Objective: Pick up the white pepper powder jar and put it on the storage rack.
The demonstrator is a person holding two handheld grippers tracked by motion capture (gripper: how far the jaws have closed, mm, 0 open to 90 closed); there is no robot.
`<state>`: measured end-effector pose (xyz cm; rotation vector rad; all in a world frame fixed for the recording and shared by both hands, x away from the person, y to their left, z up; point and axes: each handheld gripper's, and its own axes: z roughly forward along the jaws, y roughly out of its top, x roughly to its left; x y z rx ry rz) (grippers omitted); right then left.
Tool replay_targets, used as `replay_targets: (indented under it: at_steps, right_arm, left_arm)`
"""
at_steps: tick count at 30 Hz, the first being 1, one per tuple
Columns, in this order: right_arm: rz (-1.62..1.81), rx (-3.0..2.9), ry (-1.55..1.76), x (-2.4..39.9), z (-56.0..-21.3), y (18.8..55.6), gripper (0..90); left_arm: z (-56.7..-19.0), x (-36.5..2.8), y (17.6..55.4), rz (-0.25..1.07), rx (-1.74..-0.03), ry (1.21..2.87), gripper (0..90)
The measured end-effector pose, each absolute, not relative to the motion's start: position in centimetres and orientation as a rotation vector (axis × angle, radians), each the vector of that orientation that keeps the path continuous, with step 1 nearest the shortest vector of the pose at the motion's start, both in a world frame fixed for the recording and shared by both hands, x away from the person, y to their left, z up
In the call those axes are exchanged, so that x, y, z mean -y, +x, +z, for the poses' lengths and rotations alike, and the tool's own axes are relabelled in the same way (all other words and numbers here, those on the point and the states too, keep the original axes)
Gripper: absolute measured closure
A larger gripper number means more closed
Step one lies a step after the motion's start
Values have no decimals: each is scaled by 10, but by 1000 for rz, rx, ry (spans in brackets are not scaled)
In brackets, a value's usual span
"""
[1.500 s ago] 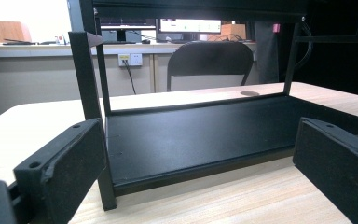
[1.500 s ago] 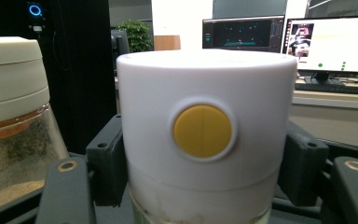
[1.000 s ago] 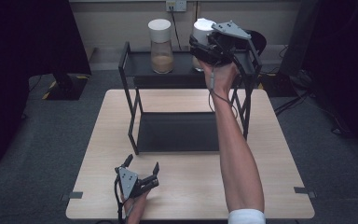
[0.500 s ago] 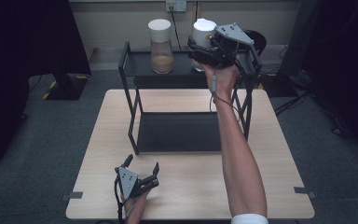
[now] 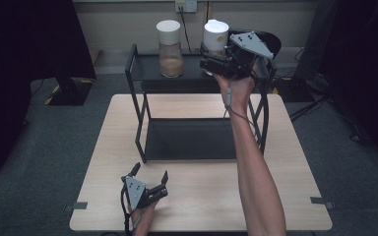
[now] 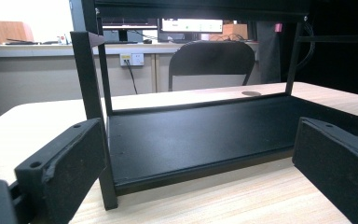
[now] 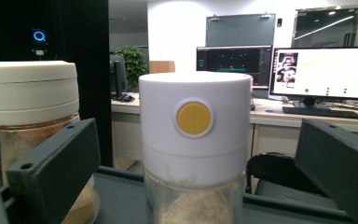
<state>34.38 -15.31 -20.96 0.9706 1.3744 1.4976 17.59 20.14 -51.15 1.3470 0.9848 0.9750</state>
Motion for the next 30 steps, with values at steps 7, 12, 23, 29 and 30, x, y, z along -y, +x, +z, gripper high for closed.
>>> replay_targets:
  at_steps: [7,12,23,29,30]
  right_arm:
    - [1492,-1361,966,156,-217,334,0]
    - [1496,-1340,957,157,-227,327,0]
    - [1518,-1323,942,167,-244,305,0]
    - [1529,-1329,938,173,-251,295,0]
    - [1529,-1328,939,174,-252,293,0]
  left_arm:
    - [-511,-201,176,976,-986,1347,22]
    - [-512,-201,176,977,-986,1347,22]
    - [-512,-201,176,977,-988,1344,22]
    - [-512,-201,176,978,-988,1345,22]
    - [-512,-201,176,978,-988,1345,22]
